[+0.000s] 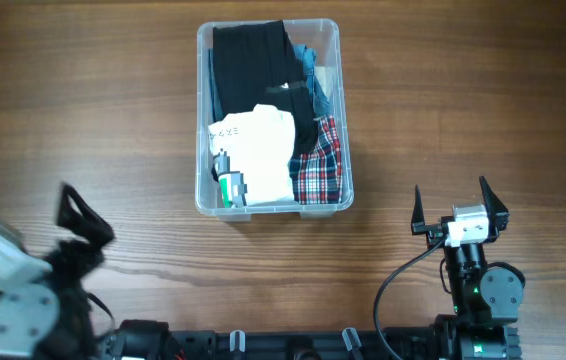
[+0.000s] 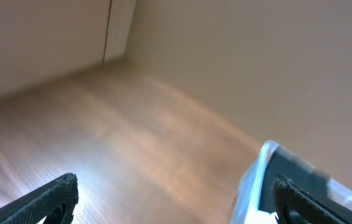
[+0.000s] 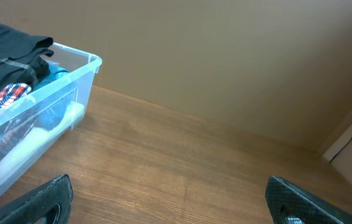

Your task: Pack container

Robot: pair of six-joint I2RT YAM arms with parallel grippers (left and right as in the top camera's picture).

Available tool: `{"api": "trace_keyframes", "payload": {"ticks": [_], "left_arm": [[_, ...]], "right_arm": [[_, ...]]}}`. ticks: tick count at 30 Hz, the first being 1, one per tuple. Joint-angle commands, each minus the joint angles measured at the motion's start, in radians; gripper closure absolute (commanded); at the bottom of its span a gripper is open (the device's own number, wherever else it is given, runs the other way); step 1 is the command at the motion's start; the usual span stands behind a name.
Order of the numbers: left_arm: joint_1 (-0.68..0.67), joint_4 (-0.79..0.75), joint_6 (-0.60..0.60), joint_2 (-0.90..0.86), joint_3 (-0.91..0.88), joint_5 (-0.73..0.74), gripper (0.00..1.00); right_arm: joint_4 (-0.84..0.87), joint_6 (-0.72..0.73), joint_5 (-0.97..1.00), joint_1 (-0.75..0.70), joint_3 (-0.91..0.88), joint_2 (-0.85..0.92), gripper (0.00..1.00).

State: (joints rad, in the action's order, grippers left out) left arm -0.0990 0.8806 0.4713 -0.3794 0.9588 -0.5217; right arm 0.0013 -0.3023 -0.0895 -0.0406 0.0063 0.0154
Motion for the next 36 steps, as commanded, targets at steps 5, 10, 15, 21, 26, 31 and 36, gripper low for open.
{"api": "trace_keyframes", "payload": {"ticks": [5, 10, 15, 21, 26, 31, 36], "left_arm": [[0.008, -0.172, 0.277, 0.28, -0.392, 0.042, 0.0], [0.008, -0.311, 0.382, 0.367, -0.581, 0.08, 0.0], [0.008, -0.526, 0.381, 0.377, -0.742, 0.156, 0.0], [0.008, -0.783, 0.36, 0.377, -0.877, 0.174, 0.0], [0.008, -0.934, 0.139, 0.377, -0.935, 0.292, 0.0], [0.008, -0.959, -0.109, 0.377, -0.947, 0.433, 0.0], [0.008, -0.896, -0.294, 0.377, -0.953, 0.48, 0.0]], "right_arm": [[0.005, -0.012, -0.019, -0.005, -0.001, -0.011, 0.0], [0.005, -0.012, -0.019, -0.005, -0.001, -0.011, 0.0], [0.005, -0.012, -0.019, -0.005, -0.001, -0.011, 0.0], [0.005, -0.012, -0.019, -0.005, -0.001, -0.011, 0.0], [0.005, -0.012, -0.019, -0.005, -0.001, -0.011, 0.0], [0.005, -0.012, -0.019, -0.005, -0.001, -0.011, 0.0], [0.005, -0.011, -0.019, -0.005, -0.001, -0.011, 0.0]]}}
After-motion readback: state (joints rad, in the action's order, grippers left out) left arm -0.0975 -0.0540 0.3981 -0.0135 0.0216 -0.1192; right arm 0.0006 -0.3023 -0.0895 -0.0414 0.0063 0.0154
